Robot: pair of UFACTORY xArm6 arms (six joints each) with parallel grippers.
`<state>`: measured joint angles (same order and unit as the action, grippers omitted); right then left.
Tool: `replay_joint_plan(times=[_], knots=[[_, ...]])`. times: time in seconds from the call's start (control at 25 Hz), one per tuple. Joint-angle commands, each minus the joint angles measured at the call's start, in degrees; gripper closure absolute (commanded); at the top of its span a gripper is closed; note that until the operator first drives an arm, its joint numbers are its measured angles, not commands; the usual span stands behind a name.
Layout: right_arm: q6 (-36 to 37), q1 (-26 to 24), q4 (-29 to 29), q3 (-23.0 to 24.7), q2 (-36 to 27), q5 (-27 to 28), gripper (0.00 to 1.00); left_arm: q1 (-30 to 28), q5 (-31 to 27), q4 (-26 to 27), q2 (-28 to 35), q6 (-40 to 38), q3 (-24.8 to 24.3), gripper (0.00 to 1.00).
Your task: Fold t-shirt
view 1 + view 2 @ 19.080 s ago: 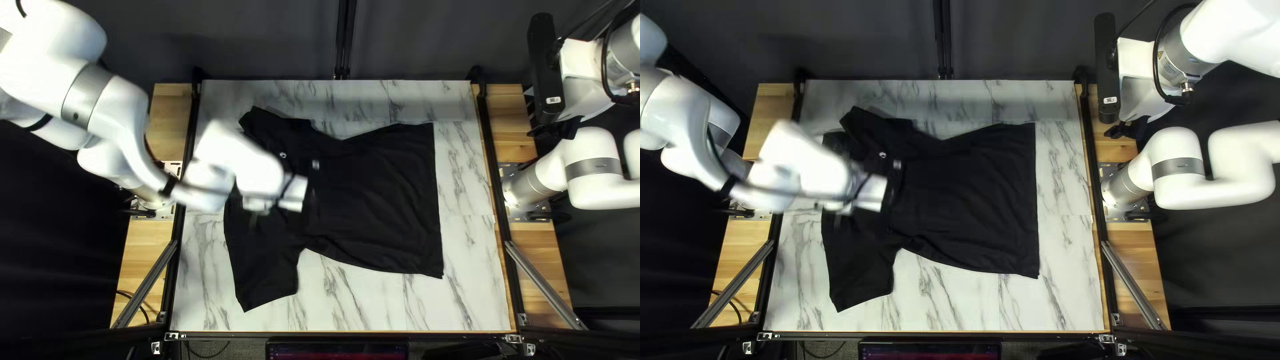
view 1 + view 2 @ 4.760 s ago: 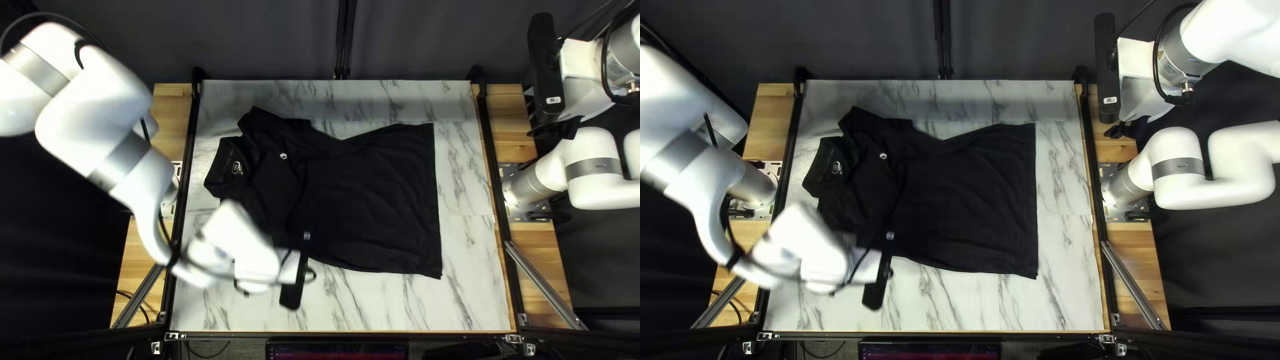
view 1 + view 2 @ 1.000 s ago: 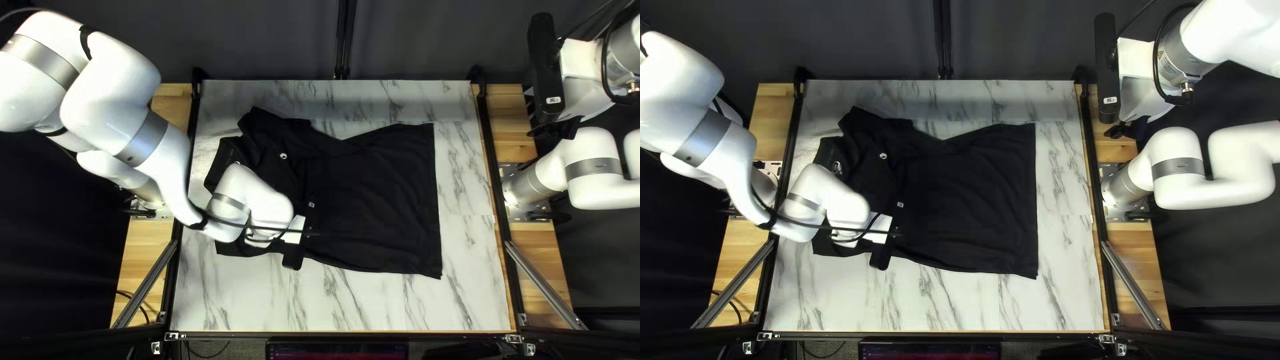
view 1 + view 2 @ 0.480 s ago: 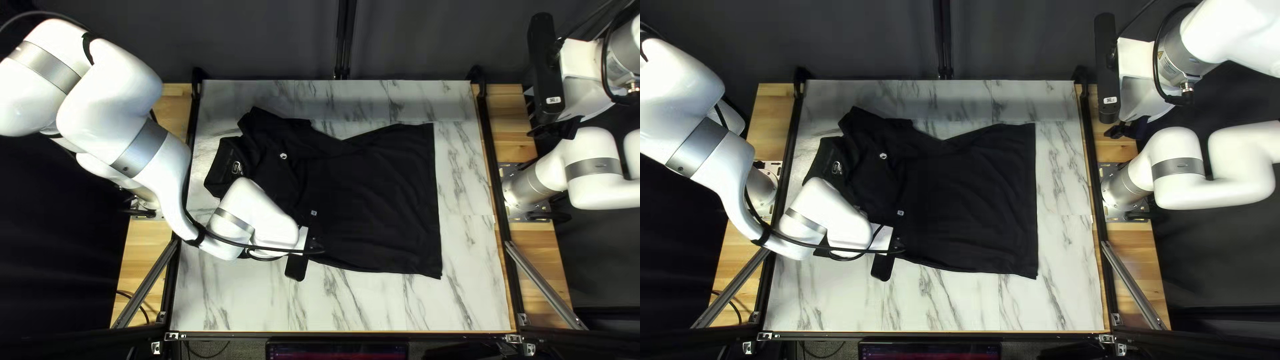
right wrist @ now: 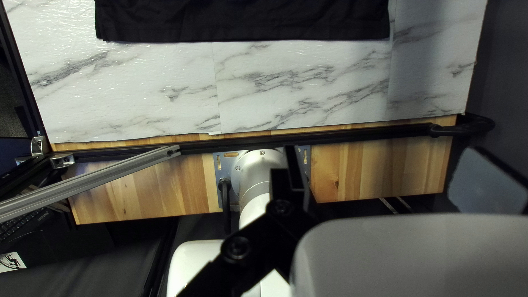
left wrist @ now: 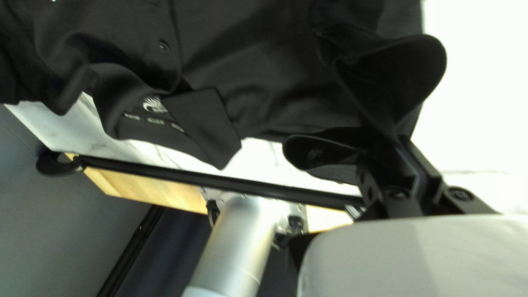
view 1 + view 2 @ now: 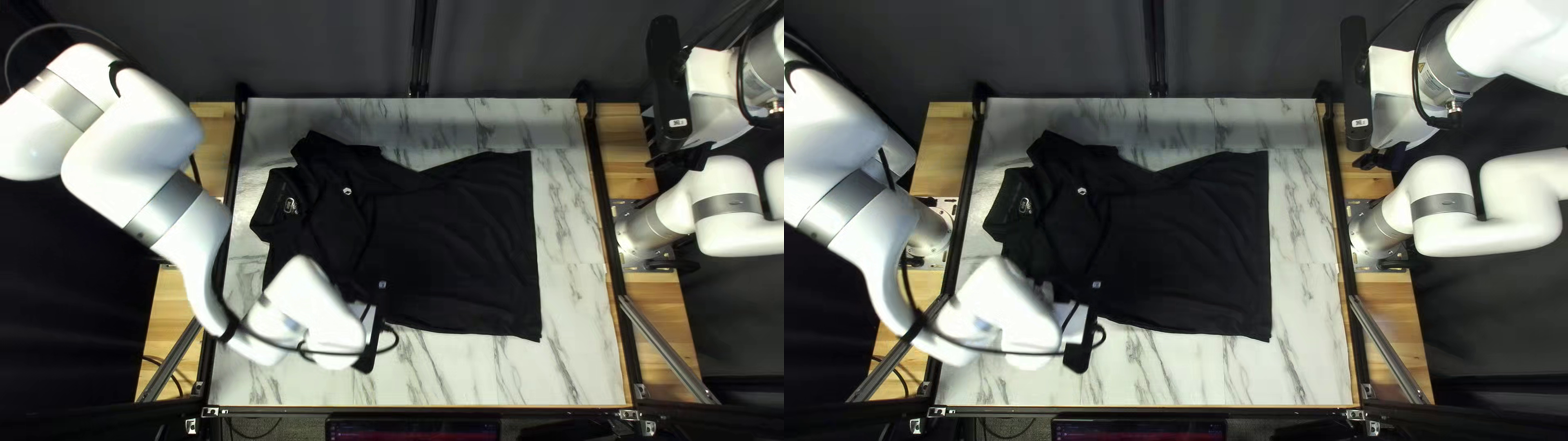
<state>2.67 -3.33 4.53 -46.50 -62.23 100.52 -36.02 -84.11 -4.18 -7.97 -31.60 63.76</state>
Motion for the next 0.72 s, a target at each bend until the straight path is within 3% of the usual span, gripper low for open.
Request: replay_joint_plan(times=[0.04, 0.32, 0.56, 0.6, 0.64, 0.68, 0.72], knots=[[0.0, 0.0, 0.0, 0.0, 0.0, 0.0, 0.0, 0.6, -2.2, 0.1, 0.4, 1.7, 0.1, 0.94], [0.0, 0.0, 0.0, 0.0, 0.0, 0.0, 0.0, 9.1, 0.8, -2.0, -1.9, 10.9, -2.8, 0.96], [0.0, 0.0, 0.0, 0.0, 0.0, 0.0, 0.0, 12.3, 4.4, -3.0, -4.4, 14.6, -4.1, 0.96], [0.0, 0.0, 0.0, 0.0, 0.0, 0.0, 0.0, 12.7, 5.2, -3.0, -4.0, 14.2, -5.6, 0.79], [0.0, 0.0, 0.0, 0.0, 0.0, 0.0, 0.0, 12.8, 5.6, -3.0, -3.4, 13.4, -6.7, 0.12], [0.0, 0.0, 0.0, 0.0, 0.0, 0.0, 0.0, 12.7, 6.0, -2.8, -2.4, 12.3, -8.0, 0.0], [0.0, 0.0, 0.0, 0.0, 0.0, 0.0, 0.0, 12.3, 6.0, -2.6, -1.3, 10.8, -9.0, 0.0]])
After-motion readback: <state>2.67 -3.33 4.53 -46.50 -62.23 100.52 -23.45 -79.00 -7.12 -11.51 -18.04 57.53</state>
